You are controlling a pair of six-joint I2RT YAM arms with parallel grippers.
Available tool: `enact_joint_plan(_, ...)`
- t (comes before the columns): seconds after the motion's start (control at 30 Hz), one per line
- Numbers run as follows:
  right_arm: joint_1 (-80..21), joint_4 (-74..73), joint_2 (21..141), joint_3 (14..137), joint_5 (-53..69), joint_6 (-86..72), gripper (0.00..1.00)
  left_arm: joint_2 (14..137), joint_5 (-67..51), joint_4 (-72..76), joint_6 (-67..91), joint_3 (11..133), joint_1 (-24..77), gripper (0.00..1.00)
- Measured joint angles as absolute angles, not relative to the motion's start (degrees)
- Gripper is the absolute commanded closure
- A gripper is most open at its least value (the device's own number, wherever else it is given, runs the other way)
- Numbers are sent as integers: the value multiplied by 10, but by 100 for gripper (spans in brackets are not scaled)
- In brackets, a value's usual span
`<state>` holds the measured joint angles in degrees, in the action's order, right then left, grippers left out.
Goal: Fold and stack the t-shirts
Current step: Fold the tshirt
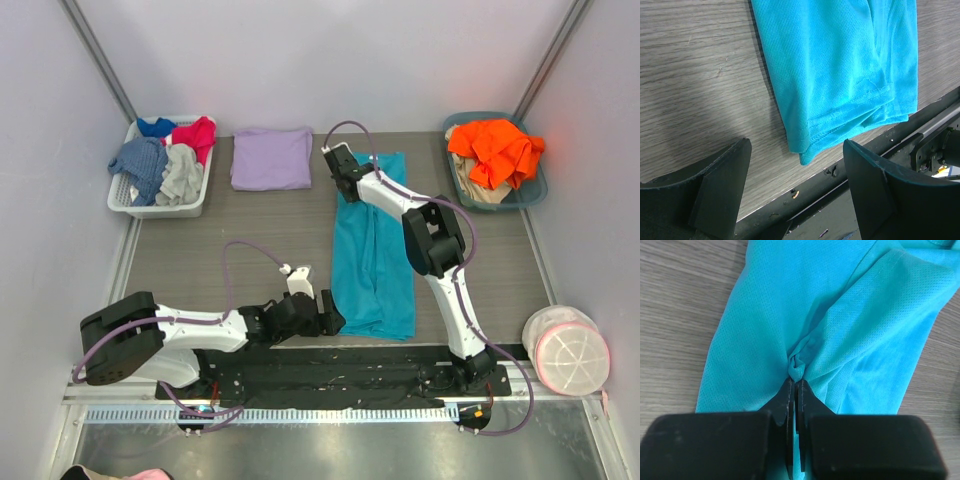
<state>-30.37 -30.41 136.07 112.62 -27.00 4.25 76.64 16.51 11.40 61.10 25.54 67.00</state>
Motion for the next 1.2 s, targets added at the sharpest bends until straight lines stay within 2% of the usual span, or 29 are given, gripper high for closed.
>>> enact_joint_plan(0.63,-298,-282,1344,1072,-376,-77,99,757,165,113,611,248,670,20)
enact_joint_plan(0.73,-297,-283,1337,1067,-379,-93,86,755,165,113,611,246,670,20)
enact_joint_plan(1.07,-295,-279,1330,1067,-380,-103,80,746,166,113,612,239,670,20)
enact_joint_plan(1.2,-294,-279,1330,1067,-380,-103,73,746,166,113,612,239,670,20)
